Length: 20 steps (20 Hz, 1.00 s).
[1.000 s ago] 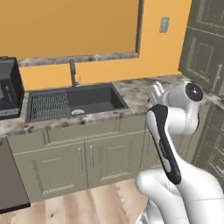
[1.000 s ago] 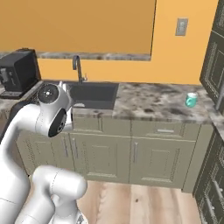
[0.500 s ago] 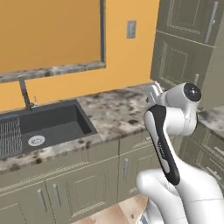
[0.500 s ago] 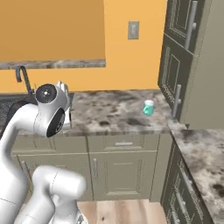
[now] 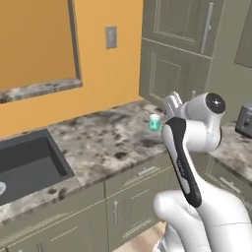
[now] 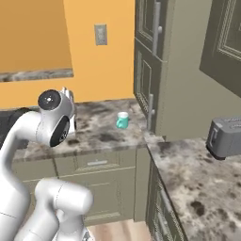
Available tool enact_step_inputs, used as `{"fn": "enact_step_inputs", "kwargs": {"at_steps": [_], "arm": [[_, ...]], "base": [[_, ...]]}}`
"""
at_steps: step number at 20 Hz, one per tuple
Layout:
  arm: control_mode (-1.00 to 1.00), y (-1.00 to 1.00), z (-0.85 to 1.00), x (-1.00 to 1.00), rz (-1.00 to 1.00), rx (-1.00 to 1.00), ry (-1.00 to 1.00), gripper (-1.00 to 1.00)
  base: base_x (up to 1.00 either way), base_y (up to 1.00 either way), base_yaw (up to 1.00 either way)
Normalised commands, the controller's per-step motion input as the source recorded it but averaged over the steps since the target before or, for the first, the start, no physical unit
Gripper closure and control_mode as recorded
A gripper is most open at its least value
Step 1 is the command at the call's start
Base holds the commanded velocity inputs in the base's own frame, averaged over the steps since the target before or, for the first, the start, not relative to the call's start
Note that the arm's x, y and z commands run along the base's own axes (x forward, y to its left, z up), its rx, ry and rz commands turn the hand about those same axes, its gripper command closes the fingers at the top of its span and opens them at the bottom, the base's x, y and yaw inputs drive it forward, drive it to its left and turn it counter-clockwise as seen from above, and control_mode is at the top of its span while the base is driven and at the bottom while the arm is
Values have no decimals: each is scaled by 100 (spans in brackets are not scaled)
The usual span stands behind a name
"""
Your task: Move the mug from next to the sink to the open cabinet. Then, move the bowl with the steak to the fridge to clear the area for faucet cleaning.
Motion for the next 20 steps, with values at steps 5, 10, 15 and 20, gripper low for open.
{"fn": "enact_step_inputs", "kwargs": {"at_steps": [5,10,15,20], "arm": [[100,0,0,0,0,0,0,-100],[100,0,0,0,0,0,0,-100],[-100,-17,0,2,-1,0,2,-100],[-100,-48,-13,23,1,-15,12,-100]], "base": [[67,-12,-17],[76,0,-3],[36,-34,-1],[0,0,0]]}}
